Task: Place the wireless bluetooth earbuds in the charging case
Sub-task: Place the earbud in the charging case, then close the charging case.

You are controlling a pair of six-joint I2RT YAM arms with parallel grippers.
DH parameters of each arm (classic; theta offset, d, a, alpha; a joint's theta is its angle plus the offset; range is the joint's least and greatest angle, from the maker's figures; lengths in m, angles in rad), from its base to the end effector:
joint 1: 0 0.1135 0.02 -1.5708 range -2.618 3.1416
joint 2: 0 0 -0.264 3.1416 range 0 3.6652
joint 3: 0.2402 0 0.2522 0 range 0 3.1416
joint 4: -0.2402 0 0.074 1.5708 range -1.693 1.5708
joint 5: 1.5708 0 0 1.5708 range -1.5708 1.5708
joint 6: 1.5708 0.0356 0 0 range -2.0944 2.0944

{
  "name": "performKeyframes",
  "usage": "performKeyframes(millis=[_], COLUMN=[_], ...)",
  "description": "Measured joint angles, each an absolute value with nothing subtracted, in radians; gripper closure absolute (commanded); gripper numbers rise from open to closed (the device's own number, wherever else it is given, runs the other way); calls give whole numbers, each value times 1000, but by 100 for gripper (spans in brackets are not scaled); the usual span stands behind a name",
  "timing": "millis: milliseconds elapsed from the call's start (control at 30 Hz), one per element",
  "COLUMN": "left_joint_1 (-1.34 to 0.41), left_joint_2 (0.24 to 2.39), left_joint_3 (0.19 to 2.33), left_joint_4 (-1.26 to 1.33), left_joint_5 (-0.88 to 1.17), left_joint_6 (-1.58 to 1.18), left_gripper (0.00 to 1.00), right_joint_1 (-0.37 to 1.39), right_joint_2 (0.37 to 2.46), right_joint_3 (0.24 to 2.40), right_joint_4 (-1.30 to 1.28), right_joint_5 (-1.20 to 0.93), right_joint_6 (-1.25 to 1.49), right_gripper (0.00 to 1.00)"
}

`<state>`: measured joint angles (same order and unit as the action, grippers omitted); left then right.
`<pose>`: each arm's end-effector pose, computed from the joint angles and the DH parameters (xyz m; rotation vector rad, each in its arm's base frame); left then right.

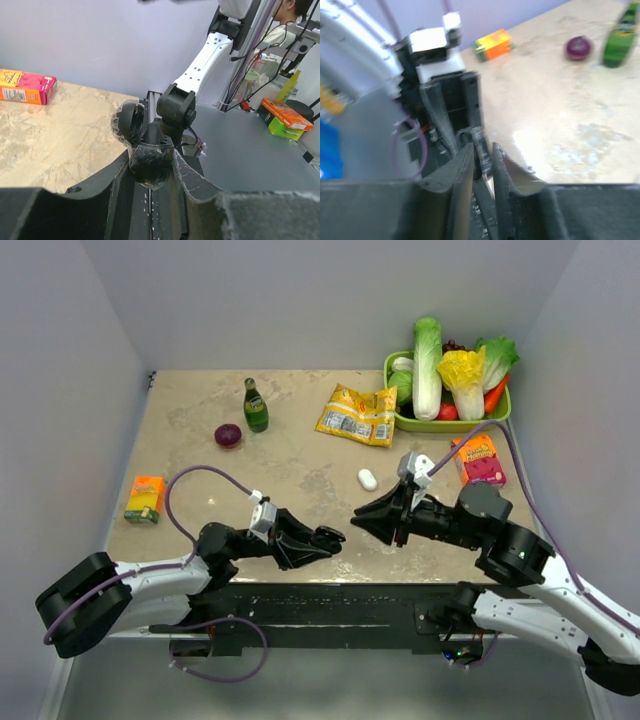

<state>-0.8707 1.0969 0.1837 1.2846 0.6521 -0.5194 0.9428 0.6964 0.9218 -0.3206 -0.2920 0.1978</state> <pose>0.1072 -0.1608 0.2283 0.8613 1.1691 -1.5573 0.0801 0.1277 0.3858 -0.8640 1.5615 1.0871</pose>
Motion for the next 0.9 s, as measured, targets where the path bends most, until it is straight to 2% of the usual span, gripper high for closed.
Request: performKeyframes(millis=[100, 200, 367, 900], left_joint_1=[-871, -871, -871, -871], left_joint_2=[1103, 1104, 1104, 1119], left_joint_3=[171, 166, 166, 166], left_joint_4=[1284, 1284, 1285, 1285], left_joint_5=[650, 650, 650, 650], left_joint_6=[-519, -519, -519, -519], left_gripper=[100, 100, 100, 100], right_joint_1=[942, 942, 942, 942], right_joint_2=[701, 770, 868, 978], right_joint_3=[934, 943, 943, 949], right_joint_4=[-323, -332, -360, -384], right_joint_5=[-168, -86, -65, -340], right_joint_6=[221, 240, 245, 185], right_gripper=[100, 100, 100, 100])
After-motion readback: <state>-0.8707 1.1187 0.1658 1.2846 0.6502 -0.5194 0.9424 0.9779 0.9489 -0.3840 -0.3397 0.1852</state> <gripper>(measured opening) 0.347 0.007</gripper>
